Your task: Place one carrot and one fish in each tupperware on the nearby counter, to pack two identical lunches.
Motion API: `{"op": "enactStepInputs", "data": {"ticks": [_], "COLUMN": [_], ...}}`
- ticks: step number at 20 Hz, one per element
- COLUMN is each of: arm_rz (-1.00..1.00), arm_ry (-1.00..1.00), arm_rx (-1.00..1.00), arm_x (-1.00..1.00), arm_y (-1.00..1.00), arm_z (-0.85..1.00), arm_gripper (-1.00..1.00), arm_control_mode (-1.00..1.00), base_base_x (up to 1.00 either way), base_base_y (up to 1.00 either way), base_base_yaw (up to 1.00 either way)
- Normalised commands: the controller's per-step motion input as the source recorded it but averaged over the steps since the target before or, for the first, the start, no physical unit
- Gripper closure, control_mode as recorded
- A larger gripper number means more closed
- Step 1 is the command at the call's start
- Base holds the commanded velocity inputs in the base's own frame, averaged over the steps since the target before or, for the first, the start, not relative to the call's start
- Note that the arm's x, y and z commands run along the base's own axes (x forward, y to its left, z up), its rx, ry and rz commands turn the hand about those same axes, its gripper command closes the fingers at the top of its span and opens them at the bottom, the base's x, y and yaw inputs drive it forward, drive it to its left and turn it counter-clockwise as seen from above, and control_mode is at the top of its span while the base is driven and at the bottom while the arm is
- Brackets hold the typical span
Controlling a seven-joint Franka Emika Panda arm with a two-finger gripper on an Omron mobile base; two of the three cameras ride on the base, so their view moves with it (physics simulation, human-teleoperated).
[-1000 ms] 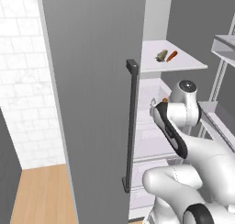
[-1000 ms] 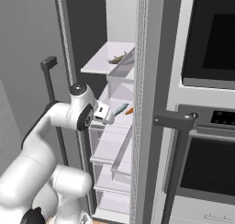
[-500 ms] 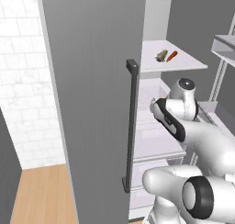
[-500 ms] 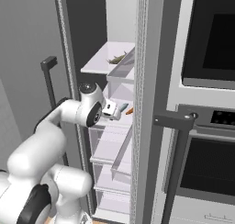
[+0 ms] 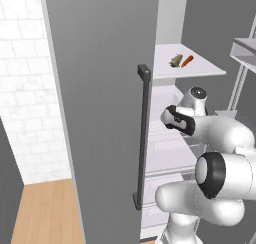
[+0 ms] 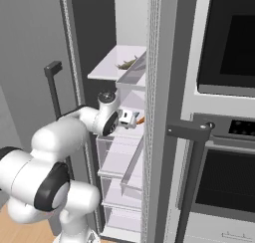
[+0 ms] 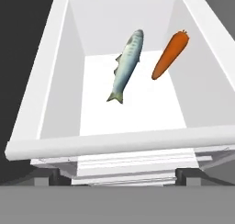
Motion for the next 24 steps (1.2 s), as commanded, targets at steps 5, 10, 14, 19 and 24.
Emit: {"op": "enactStepInputs", "data": {"ticks": [5,10,14,19,24], "arm_rz": [0.05,0.06,0.05,0.04,0.05], "arm_ry": [0.00,0.00,0.00,0.00,0.00], "arm_rx": [0.00,0.00,0.00,0.00,0.00], "arm_x": [0.57,0.52,0.55,0.52,0.52], "arm_y": [-0.03,-0.14,-0.04,-0.02,-0.06], "arm_z": [-0.22,-0.13,-0.20,-0.28,-0.29], "arm_gripper": [-1.00,-1.00,-1.00,-1.00,-1.00], "arm_control_mode": [-1.00,-1.00,-1.00,-1.00,-1.00], "base_base_x": [0.00,0.00,0.00,0.00,0.00], "base_base_y": [0.00,0.00,0.00,0.00,0.00], "base_base_yaw": [0.00,0.00,0.00,0.00,0.00]}}
